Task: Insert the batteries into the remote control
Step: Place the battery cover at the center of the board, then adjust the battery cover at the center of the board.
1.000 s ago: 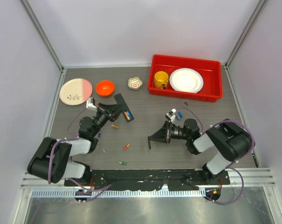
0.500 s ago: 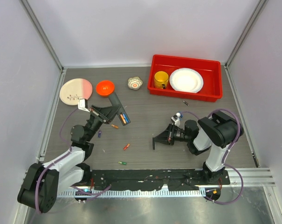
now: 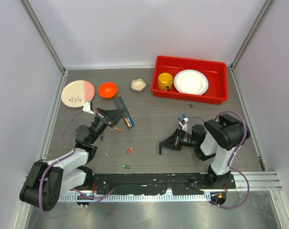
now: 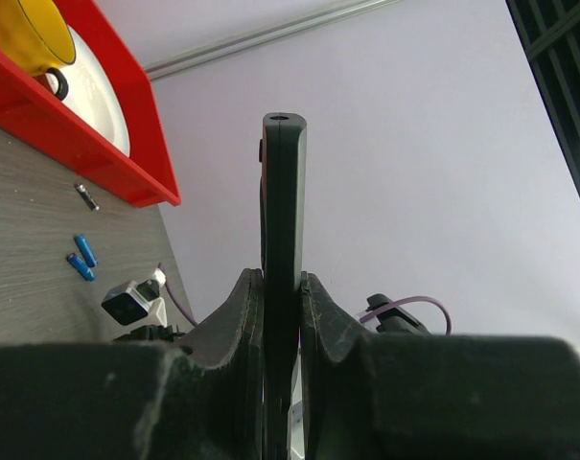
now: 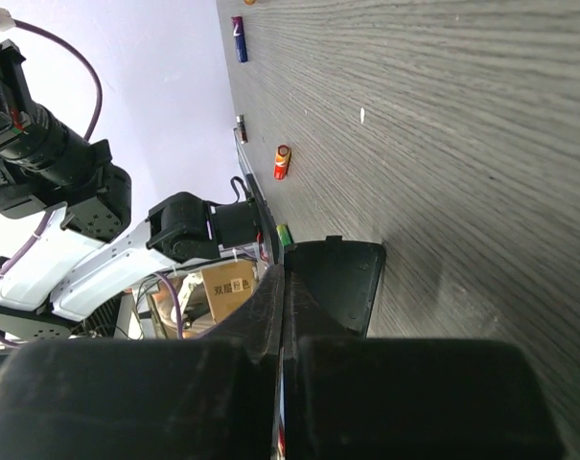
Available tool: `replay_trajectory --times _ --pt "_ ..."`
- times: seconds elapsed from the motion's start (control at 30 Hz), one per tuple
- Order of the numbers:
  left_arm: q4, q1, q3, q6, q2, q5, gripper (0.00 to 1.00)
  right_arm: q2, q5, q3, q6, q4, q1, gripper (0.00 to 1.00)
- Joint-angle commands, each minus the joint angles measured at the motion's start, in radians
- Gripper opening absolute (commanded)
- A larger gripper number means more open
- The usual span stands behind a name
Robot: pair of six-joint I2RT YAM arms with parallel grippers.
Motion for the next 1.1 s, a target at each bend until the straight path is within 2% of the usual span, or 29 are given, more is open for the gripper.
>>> replay_trajectory --times 0.0,0.2,0.4,0.47,0.5,0.6,0.8,0.87,0.93,1.0,1.03,1.07 --pt "0.078 0.000 0.008 -0.003 0.003 0.022 0.00 -0.015 -0.014 0.009 -0.011 0.367 -0.004 0.01" --pt "0.081 0.000 -0.001 -0.003 -0.001 0.019 0.00 -0.107 -0.041 0.074 0.040 0.367 0.004 0.01" --pt "0.075 0.000 -0.016 -0.006 -0.015 0.016 0.00 -0.060 -0.017 0.143 0.057 0.367 0.007 0.03" --pt "0.073 -0.001 -0.018 -0.008 -0.023 0.016 0.00 -0.039 0.007 0.140 0.052 0.367 0.005 0.18" --pt "0.070 0.000 -0.018 -0.008 -0.024 0.016 0.00 -0.017 0.027 0.137 0.052 0.367 0.005 0.33" --pt "0.056 0.000 -0.020 -0.006 -0.038 0.024 0.00 -0.022 0.101 0.108 0.039 0.367 0.005 0.48" --pt "0.030 0.000 -0.036 0.000 -0.067 0.022 0.00 -0.109 0.173 0.066 0.051 0.370 -0.004 0.64" --pt "0.027 0.000 -0.038 0.000 -0.070 0.022 0.00 -0.147 0.184 0.055 0.058 0.352 -0.004 0.79" --pt "0.019 0.000 -0.038 0.001 -0.075 0.024 0.00 -0.214 0.184 0.057 0.016 0.271 -0.001 0.81" --pt "0.013 0.000 -0.042 0.003 -0.080 0.025 0.00 -0.294 0.192 0.078 -0.074 0.006 0.027 0.82" --pt "0.010 0.000 -0.044 0.003 -0.081 0.027 0.00 -0.358 0.216 0.138 -0.231 -0.156 0.046 0.82" --pt "0.007 0.000 -0.046 0.005 -0.081 0.027 0.00 -0.487 0.329 0.188 -0.359 -0.574 0.086 0.82"
